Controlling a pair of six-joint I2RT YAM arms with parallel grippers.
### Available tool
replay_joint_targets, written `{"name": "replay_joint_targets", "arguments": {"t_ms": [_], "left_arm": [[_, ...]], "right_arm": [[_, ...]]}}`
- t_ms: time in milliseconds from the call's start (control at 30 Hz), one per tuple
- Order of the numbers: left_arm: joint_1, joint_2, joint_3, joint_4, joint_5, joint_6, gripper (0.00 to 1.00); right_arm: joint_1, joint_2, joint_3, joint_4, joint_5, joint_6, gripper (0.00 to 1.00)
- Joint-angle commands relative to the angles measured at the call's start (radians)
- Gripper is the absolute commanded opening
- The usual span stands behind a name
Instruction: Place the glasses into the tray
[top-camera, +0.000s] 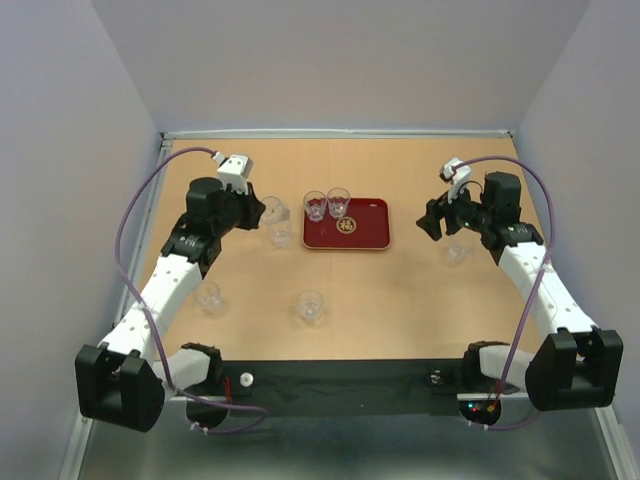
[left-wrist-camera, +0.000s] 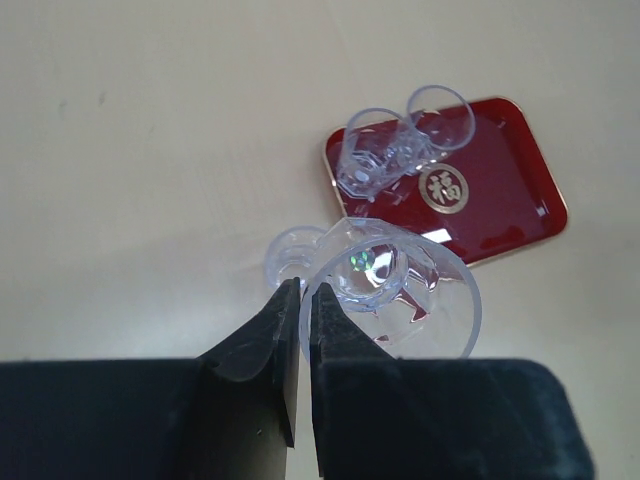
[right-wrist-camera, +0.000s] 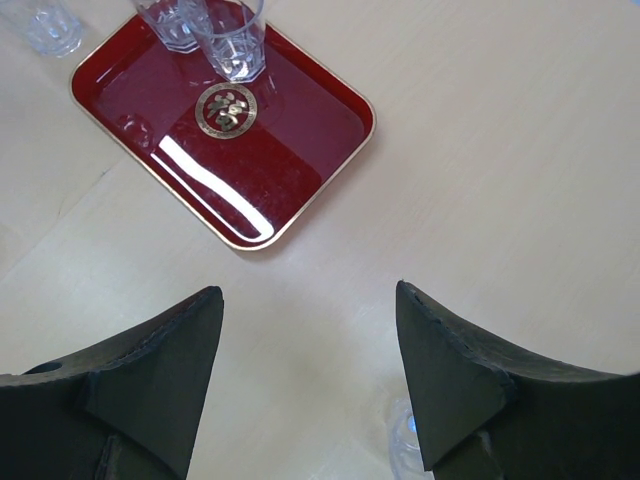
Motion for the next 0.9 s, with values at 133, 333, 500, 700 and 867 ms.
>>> {"name": "replay_joint_targets", "arguments": {"t_ms": [133, 333, 500, 700, 867], "left_arm": [[-0.057, 0.098, 0.094, 0.097, 0.153, 0.008, 0.00], [-0.109, 0.176, 0.128, 0.095, 0.143, -0.024, 0.00], [-0.149, 0.239, 0.133, 0.123, 0.083, -0.076, 0.00], [-0.176, 0.281, 0.111, 0.169, 0.012, -0.116, 0.00], [-0.189, 0.310, 0.099, 0.198, -0.031, -0.135, 0.00]], "right_arm": [[0.003, -0.004, -0.025, 0.039, 0.011, -0.023, 0.75], [0.001, -0.002, -0.024, 0.038, 0.005, -0.023, 0.75], [0.003, -0.002, -0.027, 0.039, 0.008, -0.028, 0.75], [0.001, -0.004, -0.028, 0.039, 0.017, -0.032, 0.75], [0.003, -0.002, -0.027, 0.038, 0.014, -0.035, 0.75]]}}
